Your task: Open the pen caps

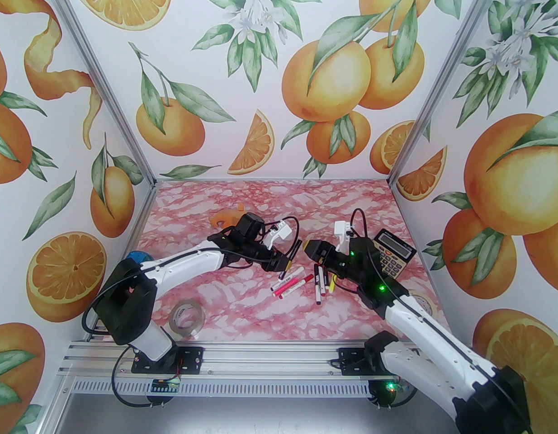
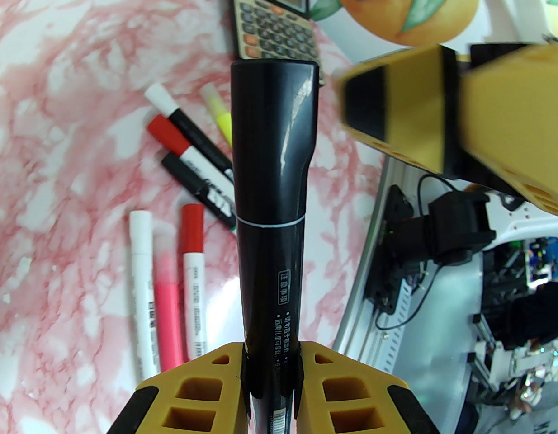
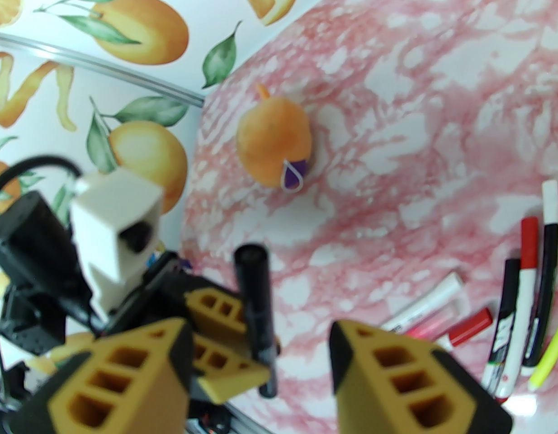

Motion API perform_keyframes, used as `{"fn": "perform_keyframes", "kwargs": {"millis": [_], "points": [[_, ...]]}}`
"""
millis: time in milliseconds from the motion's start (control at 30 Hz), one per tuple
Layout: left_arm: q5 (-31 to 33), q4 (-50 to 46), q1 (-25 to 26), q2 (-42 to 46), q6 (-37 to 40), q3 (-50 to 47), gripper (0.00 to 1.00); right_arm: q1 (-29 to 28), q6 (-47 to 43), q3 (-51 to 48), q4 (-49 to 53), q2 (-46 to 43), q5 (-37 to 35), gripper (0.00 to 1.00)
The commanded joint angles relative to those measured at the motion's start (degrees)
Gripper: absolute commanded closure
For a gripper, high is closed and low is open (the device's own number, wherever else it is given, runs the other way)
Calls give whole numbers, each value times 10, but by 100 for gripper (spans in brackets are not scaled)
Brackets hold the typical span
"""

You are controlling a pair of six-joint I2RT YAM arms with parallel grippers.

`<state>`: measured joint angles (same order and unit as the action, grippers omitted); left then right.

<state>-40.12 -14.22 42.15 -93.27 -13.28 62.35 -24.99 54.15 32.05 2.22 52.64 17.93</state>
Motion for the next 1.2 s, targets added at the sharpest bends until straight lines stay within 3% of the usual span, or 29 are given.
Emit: {"fn": "perform_keyframes", "kwargs": {"millis": [0, 1167], "points": [[-17, 14, 11, 13, 10, 0, 79, -6, 13, 20, -24, 8, -24, 46], [-16, 8, 50, -5, 12, 23, 79, -29, 30, 26, -34, 26, -43, 59]]}}
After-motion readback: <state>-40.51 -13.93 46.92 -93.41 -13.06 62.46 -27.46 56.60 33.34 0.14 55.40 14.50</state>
